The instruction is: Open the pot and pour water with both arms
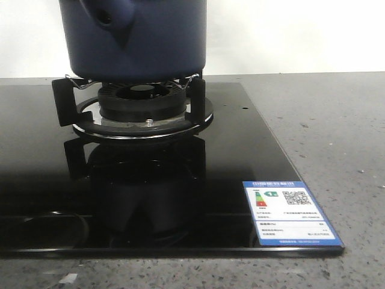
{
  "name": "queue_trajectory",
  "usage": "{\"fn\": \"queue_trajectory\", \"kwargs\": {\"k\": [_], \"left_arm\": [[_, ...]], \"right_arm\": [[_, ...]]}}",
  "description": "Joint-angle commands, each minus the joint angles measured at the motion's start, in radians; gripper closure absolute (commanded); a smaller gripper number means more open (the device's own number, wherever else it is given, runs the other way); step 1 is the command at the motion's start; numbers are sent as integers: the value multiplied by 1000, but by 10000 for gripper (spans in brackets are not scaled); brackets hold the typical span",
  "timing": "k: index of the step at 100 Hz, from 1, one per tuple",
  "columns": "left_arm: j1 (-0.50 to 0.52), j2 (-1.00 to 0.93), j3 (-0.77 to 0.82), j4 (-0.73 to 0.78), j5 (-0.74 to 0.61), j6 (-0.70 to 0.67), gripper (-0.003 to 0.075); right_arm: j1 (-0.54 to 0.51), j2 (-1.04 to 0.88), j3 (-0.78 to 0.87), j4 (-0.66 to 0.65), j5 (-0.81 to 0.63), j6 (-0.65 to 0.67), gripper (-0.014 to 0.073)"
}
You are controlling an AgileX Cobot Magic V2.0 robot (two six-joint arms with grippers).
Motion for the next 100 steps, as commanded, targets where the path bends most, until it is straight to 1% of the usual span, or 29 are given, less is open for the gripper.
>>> {"fn": "queue_trajectory", "kwargs": {"k": [1,15,40,60,74,100], "left_arm": [[3,-36,-41,-84,-24,-9,324],[3,-36,-41,-84,-24,-9,324],[3,-36,-41,-84,-23,-9,324],[3,-36,-41,-84,-23,-9,324],[3,-36,-41,-84,-23,-9,324],[3,-36,-41,-84,-23,-9,324]], "right_arm": [[5,-67,11,-9,-205,-4,636],[5,-67,64,-9,-320,-4,636],[9,-67,96,-36,-435,8,637],[43,-68,151,-112,-628,18,637],[57,-68,181,-122,-747,18,637],[58,-68,187,-152,-900,18,637]]}}
